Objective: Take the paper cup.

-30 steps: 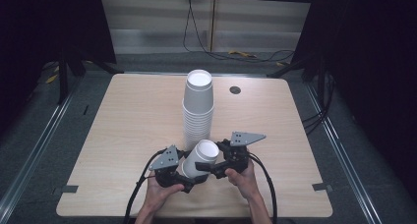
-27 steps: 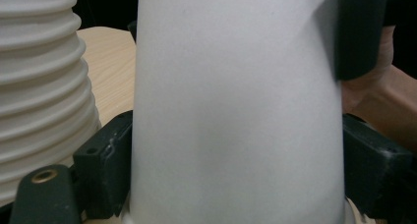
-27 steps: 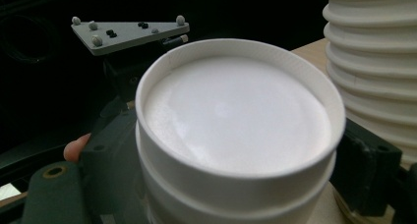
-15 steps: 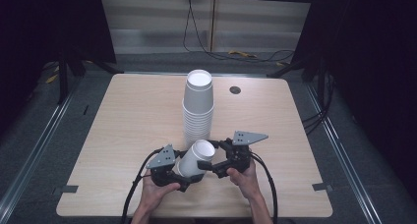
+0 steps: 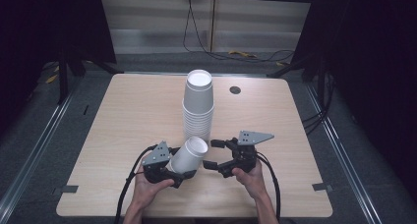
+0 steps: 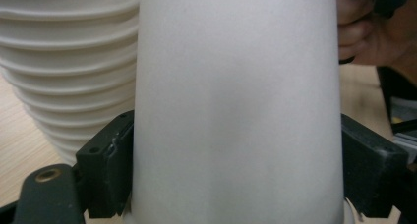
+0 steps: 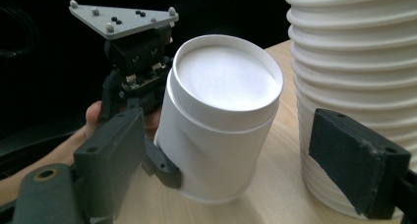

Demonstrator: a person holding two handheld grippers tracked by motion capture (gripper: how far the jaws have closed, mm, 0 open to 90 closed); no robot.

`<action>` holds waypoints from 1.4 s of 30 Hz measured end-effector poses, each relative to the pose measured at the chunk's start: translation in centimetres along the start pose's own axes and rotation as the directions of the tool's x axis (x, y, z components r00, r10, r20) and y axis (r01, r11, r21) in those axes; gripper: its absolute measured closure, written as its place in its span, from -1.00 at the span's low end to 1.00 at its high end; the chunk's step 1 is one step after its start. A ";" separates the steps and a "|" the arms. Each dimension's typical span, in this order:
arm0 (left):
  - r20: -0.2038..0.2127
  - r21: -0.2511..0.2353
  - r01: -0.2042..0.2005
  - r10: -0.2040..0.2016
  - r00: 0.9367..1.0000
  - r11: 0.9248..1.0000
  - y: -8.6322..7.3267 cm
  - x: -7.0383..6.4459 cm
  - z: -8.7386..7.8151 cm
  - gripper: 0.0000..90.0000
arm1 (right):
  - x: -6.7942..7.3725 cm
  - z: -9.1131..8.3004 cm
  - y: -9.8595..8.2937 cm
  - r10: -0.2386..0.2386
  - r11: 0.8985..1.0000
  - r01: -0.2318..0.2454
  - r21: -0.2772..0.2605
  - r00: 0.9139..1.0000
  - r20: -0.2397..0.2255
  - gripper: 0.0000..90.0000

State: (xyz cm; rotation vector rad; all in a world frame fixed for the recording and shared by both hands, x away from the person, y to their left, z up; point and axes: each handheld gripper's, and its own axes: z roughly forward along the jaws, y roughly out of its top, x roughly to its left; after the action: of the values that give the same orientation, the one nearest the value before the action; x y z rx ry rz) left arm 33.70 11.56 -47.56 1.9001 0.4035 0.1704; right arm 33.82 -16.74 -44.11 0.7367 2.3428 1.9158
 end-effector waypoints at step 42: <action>0.013 0.268 -0.168 0.171 0.985 0.949 3.1 0.8 -0.1 -0.65 | 0.6 0.3 1.5 -0.123 0.959 0.112 0.261 0.992 0.025 -0.63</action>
State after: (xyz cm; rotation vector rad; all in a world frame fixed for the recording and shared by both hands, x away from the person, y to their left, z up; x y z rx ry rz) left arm 34.99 10.95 -44.75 2.2040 0.2793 0.2500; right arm 33.83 -16.07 -42.61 0.6265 2.5769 1.5514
